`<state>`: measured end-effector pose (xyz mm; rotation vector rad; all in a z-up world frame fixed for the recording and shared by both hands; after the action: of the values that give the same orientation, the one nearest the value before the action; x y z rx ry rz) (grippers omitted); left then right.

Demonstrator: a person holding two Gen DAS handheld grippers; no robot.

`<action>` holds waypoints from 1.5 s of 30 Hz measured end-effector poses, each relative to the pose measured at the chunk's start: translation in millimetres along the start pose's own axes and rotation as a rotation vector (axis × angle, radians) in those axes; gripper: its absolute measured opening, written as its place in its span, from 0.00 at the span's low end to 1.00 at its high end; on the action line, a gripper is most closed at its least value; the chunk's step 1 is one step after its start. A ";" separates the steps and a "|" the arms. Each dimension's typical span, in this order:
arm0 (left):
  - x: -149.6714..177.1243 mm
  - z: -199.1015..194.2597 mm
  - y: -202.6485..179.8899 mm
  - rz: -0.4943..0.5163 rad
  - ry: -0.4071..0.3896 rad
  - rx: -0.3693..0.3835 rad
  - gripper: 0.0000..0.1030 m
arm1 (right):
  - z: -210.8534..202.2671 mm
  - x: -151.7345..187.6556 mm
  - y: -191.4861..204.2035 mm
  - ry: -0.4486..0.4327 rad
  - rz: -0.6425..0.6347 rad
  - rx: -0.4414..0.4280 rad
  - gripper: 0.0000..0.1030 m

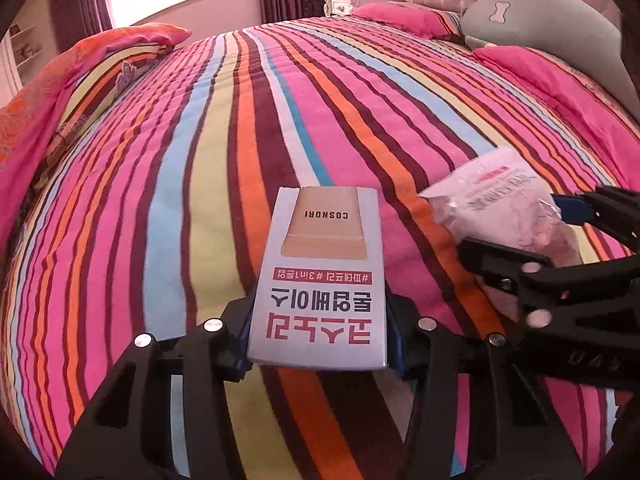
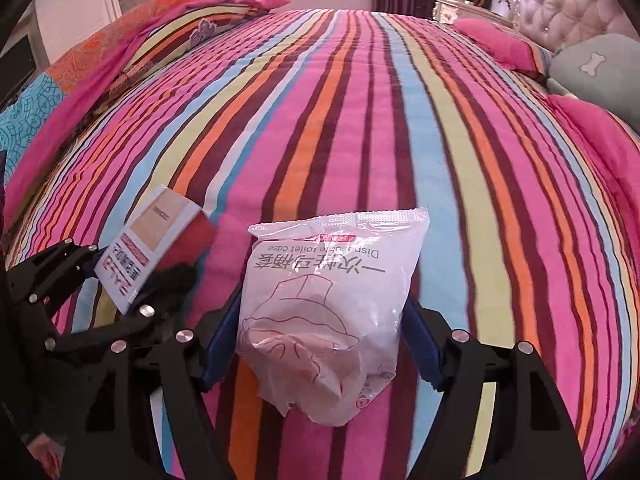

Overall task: Collect trash
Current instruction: 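Carry the COSNORI box and white bag over the wastebasket with both tools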

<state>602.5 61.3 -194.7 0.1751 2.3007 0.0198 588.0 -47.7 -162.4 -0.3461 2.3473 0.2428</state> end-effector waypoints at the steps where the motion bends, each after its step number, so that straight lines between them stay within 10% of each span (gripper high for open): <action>1: -0.7 -5.0 1.4 -0.017 -0.005 0.006 0.48 | -4.7 0.6 -2.7 0.000 0.007 0.004 0.68; 21: 26.4 -162.6 10.0 -0.082 -0.075 -0.005 0.48 | -137.0 48.8 -19.0 -0.053 0.128 0.040 0.68; 45: 162.4 -352.9 19.5 -0.166 -0.108 -0.077 0.48 | -325.0 149.0 18.8 -0.231 0.131 -0.029 0.68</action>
<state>236.3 117.0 -76.0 -0.0530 2.1957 0.0140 267.8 -144.9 -34.9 -0.1681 2.1420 0.3606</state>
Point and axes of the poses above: each gripper's, at about its wrist camera, not at the fingertips, and z roughly the way its jaws point, y to its left, x to its underside, the point moved 9 cm from there along z, roughly the way its jaws point, and after that the axes turned 10 degrees about -y, right-handed, at the moved point
